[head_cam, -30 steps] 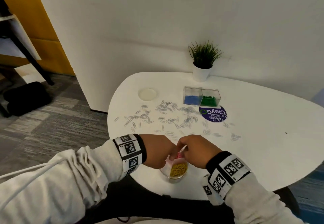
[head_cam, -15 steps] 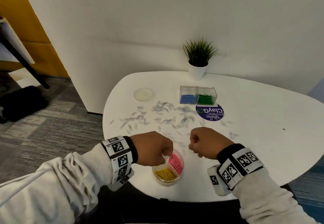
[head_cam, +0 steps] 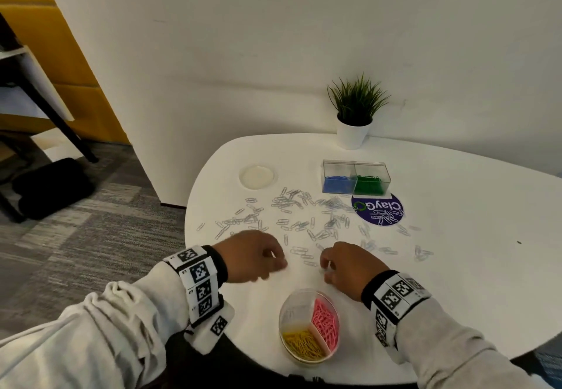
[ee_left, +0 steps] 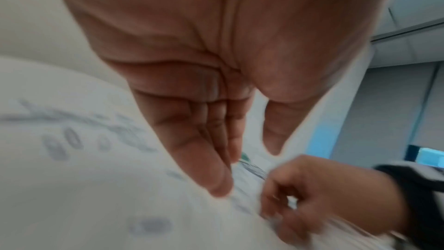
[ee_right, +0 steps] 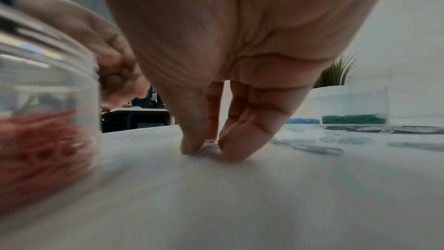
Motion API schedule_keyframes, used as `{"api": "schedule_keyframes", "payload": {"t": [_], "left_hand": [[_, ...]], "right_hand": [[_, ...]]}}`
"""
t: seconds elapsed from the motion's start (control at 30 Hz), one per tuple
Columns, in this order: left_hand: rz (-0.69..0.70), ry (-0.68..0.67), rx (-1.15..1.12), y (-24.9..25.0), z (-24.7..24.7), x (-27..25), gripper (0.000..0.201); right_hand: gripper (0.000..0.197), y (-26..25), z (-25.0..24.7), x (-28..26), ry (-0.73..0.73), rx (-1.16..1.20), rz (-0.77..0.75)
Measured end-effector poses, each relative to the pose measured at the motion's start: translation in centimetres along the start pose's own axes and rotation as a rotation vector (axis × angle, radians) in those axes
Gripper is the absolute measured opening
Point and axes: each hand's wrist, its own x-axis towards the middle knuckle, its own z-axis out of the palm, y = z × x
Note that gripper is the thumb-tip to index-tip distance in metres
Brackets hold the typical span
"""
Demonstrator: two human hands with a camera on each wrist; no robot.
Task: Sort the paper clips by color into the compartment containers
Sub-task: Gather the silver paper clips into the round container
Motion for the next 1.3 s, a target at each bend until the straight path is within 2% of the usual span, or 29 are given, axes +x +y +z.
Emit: {"api": "schedule_keyframes", "payload": {"t": [0.07, 0.13, 0.2, 0.27, 0.37, 0.43, 0.53, 0.63, 0.67, 0.73, 0.83, 0.9, 0.97, 1.03, 1.13, 1.2, 1.3], "left_hand": [[-0.075, 0.226, 0.233, -2.7, -2.0, 1.1, 0.017], [-0.211, 0.298, 0.397, -6.1, -3.5, 1.8, 0.022], [-0.306, 0.261, 0.442, -9.0, -3.9, 2.3, 0.03], [-0.32, 0.241, 0.452, -10.4, -3.8, 2.6, 0.036], [-0.315, 0.301, 0.383, -11.7, -3.5, 3.1, 0.042], [-0.303, 0.363, 0.344, -12.2, -3.7, 3.3, 0.045], [-0.329, 0.386, 0.35, -13.1, -3.8, 3.6, 0.052], [-0.393, 0.331, 0.426, -13.5, -3.8, 3.6, 0.043], [-0.382, 0.327, 0.429, -13.7, -3.8, 3.6, 0.037], [-0.359, 0.307, 0.421, -13.7, -3.5, 3.6, 0.027], [-0.295, 0.295, 0.442, -13.5, -2.8, 3.7, 0.024], [-0.27, 0.313, 0.434, -13.3, -2.6, 3.7, 0.023], [-0.255, 0.307, 0.426, -12.7, -2.4, 3.9, 0.024], [-0.224, 0.301, 0.424, -11.5, -2.2, 4.2, 0.024], [-0.212, 0.226, 0.503, -9.9, -1.3, 4.4, 0.035], [-0.198, 0.23, 0.542, -9.1, -0.6, 4.4, 0.028], [-0.168, 0.278, 0.557, -8.5, -0.4, 4.2, 0.022]], "right_hand": [[0.011, 0.3, 0.2, 0.1, 0.007, 0.015, -0.028], [0.007, 0.6, 0.3, 0.0, 0.013, 0.043, -0.042], [0.009, 0.9, 0.3, -0.1, 0.009, 0.07, -0.049], [0.01, 1.3, 0.1, -0.2, -0.009, 0.074, -0.059], [0.01, 2.1, -0.6, -0.7, 0.025, 0.156, -0.058], [0.011, 2.6, -1.5, -1.1, 0.112, 0.304, -0.005], [0.011, 3.2, -2.7, -1.9, 0.208, 0.676, 0.078], [0.009, 3.5, -3.3, -2.3, 0.242, 0.966, 0.118], [0.015, 3.5, -3.2, -2.2, 0.239, 1.037, 0.128], [0.025, 3.5, -2.6, -1.8, 0.21, 1.102, 0.165], [0.023, 3.5, -2.0, -1.2, 0.131, 1.169, 0.257], [0.016, 3.2, -2.1, -0.8, 0.077, 1.041, 0.244], [0.014, 3.3, -2.3, -0.5, 0.043, 0.6, 0.117], [0.021, 3.1, -2.2, -0.4, -0.006, 0.197, -0.035], [0.033, 2.7, -1.4, -0.1, -0.067, 0.009, -0.201], [0.034, 2.6, -0.8, 0.2, -0.093, -0.079, -0.278], [0.026, 2.6, -0.3, 0.3, -0.072, -0.193, -0.336]]}}
